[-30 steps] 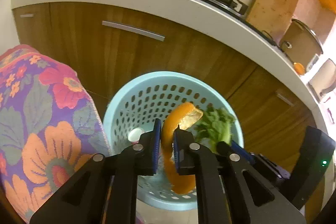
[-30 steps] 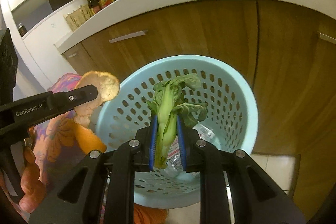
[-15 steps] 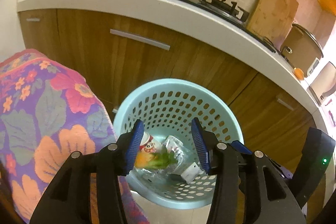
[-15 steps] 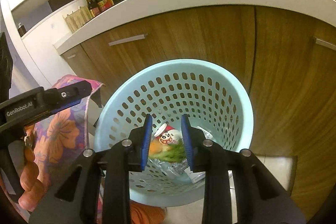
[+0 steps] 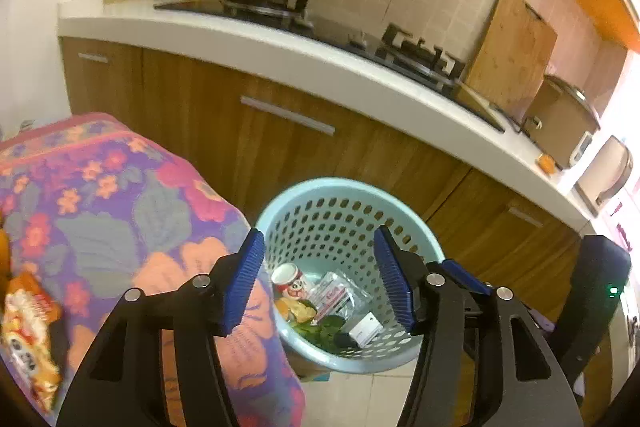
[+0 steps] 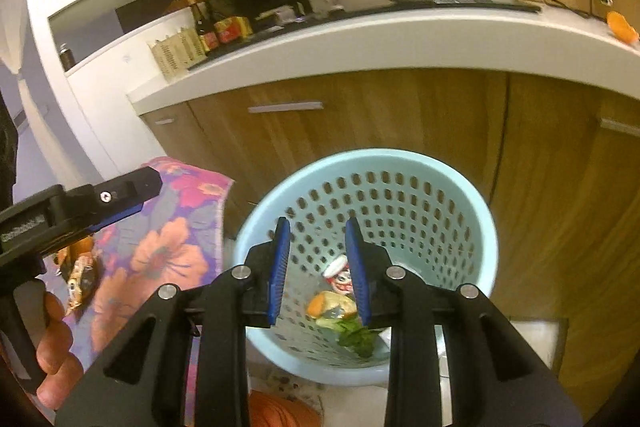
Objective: Collect trash
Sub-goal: 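Open the right tool to drop the leaf while the left tool releases the peel, then grasp the panda-printed snack bag with the right tool while the left tool grasps the orange wrapper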
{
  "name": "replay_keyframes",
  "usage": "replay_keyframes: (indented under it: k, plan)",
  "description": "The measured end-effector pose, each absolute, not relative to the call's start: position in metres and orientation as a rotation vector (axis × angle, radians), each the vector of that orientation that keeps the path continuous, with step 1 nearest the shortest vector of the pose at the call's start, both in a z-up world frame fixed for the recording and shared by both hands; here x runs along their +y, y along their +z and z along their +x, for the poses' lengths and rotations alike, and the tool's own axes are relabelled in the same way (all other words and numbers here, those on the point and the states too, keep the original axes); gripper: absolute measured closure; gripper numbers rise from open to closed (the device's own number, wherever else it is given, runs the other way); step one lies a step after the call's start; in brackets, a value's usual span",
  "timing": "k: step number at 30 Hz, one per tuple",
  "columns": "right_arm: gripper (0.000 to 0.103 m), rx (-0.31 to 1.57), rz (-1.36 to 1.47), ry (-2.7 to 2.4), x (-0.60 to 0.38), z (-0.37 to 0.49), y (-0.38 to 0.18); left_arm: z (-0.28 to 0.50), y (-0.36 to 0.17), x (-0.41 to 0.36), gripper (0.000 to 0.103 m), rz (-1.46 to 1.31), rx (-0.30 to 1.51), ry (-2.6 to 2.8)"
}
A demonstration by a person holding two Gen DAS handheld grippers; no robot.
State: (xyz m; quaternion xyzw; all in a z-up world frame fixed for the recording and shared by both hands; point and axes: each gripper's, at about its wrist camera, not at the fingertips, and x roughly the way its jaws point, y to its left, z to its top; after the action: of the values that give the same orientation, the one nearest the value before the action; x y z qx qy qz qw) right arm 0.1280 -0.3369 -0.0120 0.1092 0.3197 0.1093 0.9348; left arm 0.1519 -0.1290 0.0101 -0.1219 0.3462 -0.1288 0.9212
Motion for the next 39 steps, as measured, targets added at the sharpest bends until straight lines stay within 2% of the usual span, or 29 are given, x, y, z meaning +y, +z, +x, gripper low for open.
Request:
replay_keyframes:
  k: [4, 6, 13, 20, 28, 39]
  plan:
    - [0.072, 0.634, 0.197, 0.268, -0.313, 0.122, -0.001, 0.128, 0.031, -0.105, 0.040, -0.252, 0.642, -0.235]
    - [0.060, 0.624, 0.180, 0.296, -0.299, 0.118, 0.004, 0.118, 0.039, -0.091, 0.038, -0.256, 0.616, -0.215]
    - [0.055, 0.604, 0.097, 0.417, -0.238, 0.107, 0.014, 0.078, 0.056, -0.022, 0.033, -0.279, 0.538, -0.091]
    - [0.049, 0.597, 0.011, 0.538, -0.180, 0.094, 0.018, 0.043, 0.058, 0.056, 0.022, -0.350, 0.490, 0.050]
    - [0.041, 0.594, -0.100, 0.642, -0.112, 0.085, 0.014, 0.031, 0.039, 0.121, 0.021, -0.390, 0.515, 0.162]
    - [0.035, 0.728, -0.215, 0.698, -0.043, 0.097, -0.012, 0.083, -0.006, 0.147, 0.021, -0.431, 0.695, 0.102]
